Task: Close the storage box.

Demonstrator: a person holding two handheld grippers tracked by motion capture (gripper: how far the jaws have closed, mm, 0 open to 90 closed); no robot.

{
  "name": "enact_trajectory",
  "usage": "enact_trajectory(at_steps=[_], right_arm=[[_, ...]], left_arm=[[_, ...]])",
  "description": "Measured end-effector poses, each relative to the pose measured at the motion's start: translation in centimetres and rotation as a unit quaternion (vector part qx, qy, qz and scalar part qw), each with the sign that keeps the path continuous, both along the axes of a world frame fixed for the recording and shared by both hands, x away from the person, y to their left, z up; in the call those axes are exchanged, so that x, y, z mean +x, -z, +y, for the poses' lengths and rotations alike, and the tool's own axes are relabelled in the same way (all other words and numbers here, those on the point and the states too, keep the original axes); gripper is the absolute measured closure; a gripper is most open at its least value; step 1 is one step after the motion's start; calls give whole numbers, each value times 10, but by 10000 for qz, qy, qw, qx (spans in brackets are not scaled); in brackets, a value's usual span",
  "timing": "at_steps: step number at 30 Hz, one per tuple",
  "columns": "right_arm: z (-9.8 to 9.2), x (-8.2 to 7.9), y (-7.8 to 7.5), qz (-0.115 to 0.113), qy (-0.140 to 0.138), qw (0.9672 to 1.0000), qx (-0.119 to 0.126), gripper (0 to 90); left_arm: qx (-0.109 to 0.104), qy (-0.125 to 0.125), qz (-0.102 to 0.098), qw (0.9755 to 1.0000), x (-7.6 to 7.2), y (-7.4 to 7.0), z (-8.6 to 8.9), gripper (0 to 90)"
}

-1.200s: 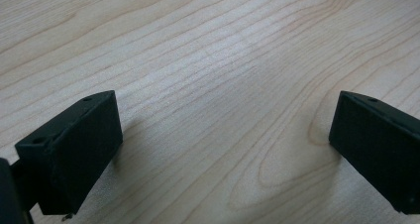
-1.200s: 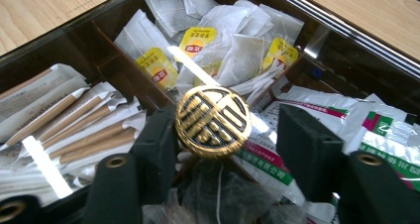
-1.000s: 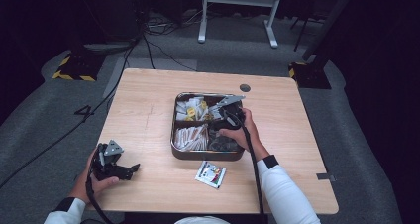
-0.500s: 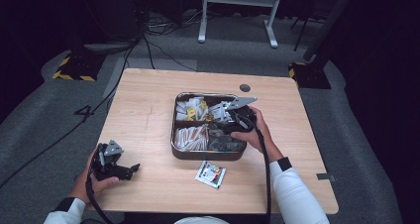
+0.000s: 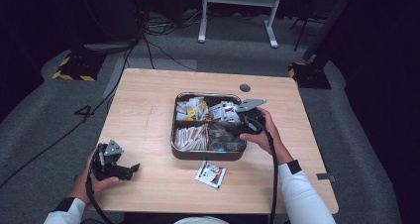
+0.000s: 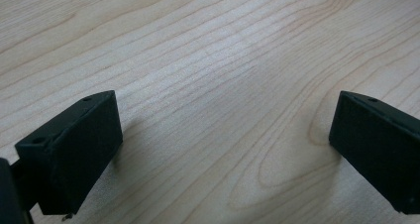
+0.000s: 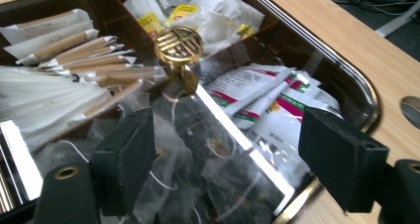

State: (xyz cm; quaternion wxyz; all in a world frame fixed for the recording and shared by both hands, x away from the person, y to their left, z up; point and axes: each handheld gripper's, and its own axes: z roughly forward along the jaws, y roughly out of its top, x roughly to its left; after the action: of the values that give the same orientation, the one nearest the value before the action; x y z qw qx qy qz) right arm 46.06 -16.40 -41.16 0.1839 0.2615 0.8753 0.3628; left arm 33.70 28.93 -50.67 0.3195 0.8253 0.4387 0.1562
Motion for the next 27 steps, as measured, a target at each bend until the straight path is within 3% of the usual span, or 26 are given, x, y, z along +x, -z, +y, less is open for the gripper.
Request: enact_trajectory(at_steps=[8,27], right_arm=[[-12,-5,-2,-143,85,9998,-91,227],[-31,-18,4,-179,141,9988,-422,246]], left_arm=[[1,-1,1,10000,0,0,0,3],[0,1,2,10000,0,0,0,3]])
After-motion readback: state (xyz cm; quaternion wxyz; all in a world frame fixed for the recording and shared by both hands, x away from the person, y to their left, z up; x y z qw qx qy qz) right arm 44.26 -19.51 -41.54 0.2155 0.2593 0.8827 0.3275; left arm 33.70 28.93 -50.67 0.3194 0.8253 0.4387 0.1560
